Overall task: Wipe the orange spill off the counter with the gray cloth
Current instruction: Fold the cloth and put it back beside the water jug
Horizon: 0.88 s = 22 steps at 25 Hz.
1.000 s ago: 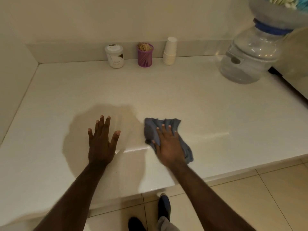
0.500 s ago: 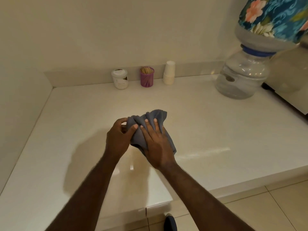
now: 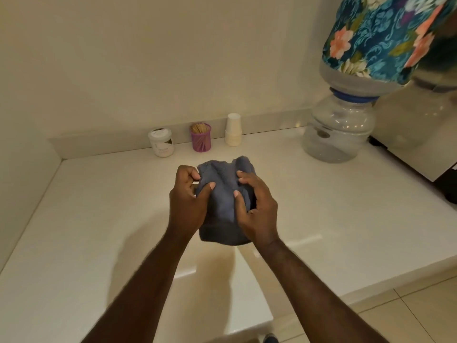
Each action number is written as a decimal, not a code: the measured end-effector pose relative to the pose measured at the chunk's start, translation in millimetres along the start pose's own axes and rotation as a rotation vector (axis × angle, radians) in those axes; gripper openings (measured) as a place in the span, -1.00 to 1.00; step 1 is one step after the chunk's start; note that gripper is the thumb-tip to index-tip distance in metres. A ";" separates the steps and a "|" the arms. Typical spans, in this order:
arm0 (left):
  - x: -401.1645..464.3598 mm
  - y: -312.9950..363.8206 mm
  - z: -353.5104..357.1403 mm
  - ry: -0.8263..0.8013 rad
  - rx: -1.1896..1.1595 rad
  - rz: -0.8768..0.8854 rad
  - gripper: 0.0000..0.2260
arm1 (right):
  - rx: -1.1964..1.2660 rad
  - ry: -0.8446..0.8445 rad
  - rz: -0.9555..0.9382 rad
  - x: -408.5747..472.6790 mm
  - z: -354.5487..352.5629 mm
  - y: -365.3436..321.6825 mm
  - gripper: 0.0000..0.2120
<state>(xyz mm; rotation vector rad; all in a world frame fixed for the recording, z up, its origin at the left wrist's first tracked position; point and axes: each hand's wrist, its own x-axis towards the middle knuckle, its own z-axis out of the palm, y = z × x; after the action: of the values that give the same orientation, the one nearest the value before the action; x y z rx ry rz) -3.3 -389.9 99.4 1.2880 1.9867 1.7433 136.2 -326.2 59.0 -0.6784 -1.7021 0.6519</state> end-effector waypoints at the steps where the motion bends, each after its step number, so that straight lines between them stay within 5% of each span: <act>1: 3.1 2.5 7.5 0.008 0.017 0.007 -0.73 | -0.007 0.041 0.042 9.2 -4.6 3.0 -0.63; 5: 18.5 13.7 41.5 0.041 0.046 0.070 -0.70 | 0.088 0.044 0.363 49.6 -24.0 25.9 -0.23; 8: 34.6 16.5 68.0 0.063 0.076 0.092 -0.70 | 0.167 -0.071 0.575 83.5 -42.4 57.8 -0.41; 11: 56.8 14.7 102.4 0.079 0.110 0.111 -0.74 | 0.036 -0.176 0.475 115.2 -63.7 93.0 -0.73; 22: 152.7 -23.3 236.4 0.048 0.146 0.178 -0.93 | -0.288 -0.136 0.373 214.5 -93.9 210.1 -0.63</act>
<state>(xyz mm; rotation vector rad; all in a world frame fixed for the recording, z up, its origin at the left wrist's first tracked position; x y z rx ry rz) 47.8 -113.7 69.6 1.5258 2.1195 1.7477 207.0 -19.8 67.0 -1.1976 -1.8305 0.7293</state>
